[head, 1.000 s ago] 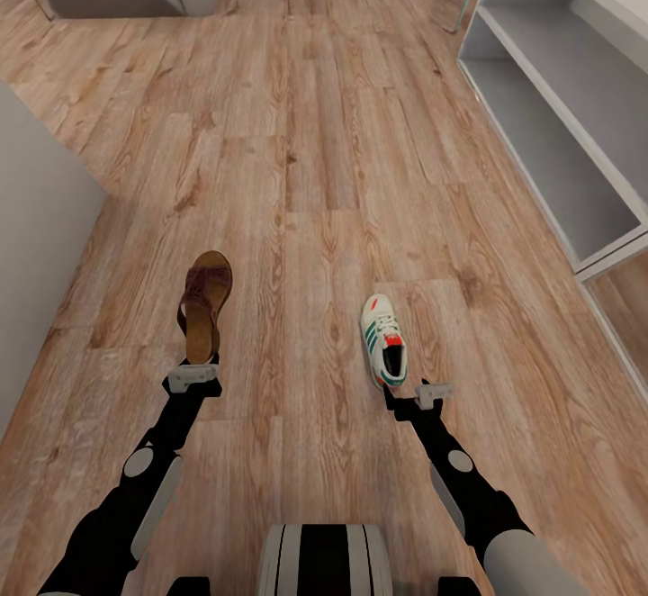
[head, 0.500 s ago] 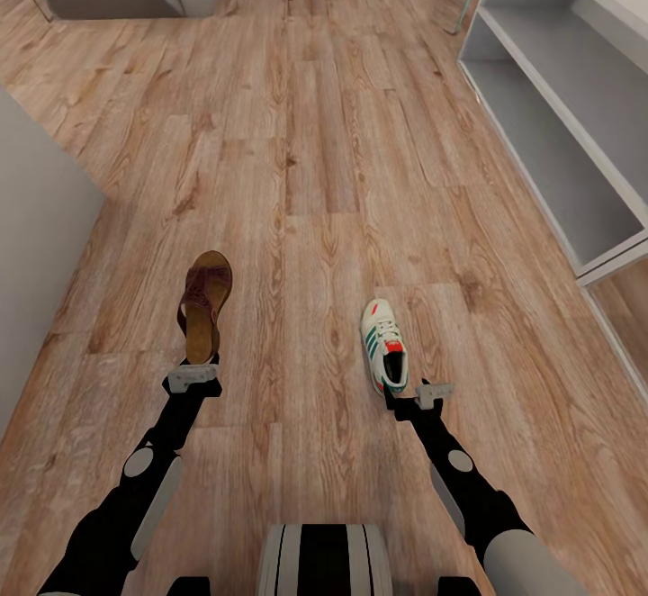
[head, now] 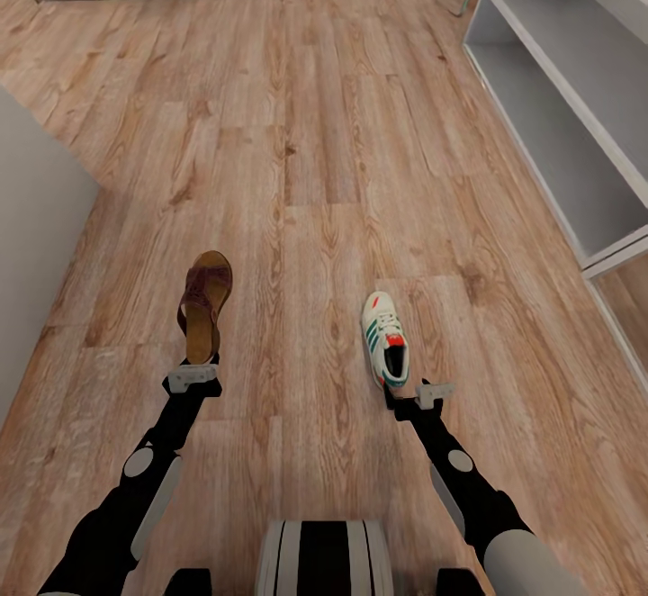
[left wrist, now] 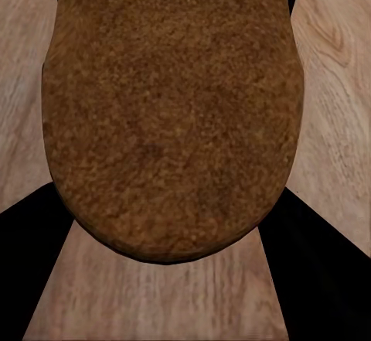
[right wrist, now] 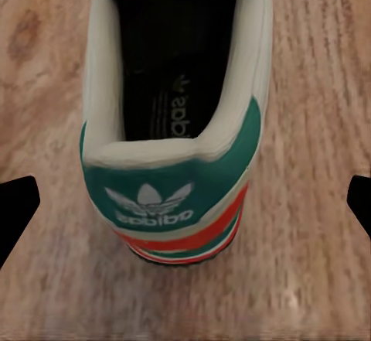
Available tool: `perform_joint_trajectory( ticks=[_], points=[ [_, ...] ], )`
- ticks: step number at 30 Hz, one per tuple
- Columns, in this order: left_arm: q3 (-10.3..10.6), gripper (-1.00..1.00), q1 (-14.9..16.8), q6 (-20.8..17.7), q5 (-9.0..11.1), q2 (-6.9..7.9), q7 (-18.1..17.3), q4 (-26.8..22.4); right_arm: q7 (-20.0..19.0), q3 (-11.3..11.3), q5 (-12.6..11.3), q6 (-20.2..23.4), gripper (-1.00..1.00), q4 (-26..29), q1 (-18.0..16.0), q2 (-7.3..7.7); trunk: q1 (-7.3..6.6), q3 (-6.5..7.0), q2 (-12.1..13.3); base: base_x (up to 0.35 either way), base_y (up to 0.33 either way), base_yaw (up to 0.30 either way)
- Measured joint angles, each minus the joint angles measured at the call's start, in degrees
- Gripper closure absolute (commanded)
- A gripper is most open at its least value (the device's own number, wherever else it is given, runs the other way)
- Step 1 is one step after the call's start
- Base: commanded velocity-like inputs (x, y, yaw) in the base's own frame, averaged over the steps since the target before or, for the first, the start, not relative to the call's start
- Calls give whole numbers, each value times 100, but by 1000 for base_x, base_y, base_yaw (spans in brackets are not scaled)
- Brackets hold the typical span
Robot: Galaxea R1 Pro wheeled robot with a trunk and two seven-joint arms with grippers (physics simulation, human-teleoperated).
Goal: Pick up the two gym shoes and the two sandals from the corridor floor and place them onto the hallstand (shoe rack) in the corridor, making sure they are on the rack and not on the floor. Arrange them so the two gym shoes are next to each other and the two sandals are next to each other.
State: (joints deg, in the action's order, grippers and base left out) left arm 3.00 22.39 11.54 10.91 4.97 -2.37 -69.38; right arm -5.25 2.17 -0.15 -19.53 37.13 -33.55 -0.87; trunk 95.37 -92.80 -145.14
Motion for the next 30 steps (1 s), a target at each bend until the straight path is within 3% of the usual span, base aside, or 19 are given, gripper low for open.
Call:
perform_joint_trajectory(
  ticks=[20, 30],
  points=[
    [-1, 100, 0, 0, 0, 0, 0, -6, 0, 1, 0, -1, -100, 0, 0, 0, 51, -619, -27, 0, 0, 0],
    [0, 100, 0, -1, 0, 0, 2, -5, 0, 0, 0, -1, -100, 0, -1, 0, 50, -625, -27, 38, 13, 0]
  ],
)
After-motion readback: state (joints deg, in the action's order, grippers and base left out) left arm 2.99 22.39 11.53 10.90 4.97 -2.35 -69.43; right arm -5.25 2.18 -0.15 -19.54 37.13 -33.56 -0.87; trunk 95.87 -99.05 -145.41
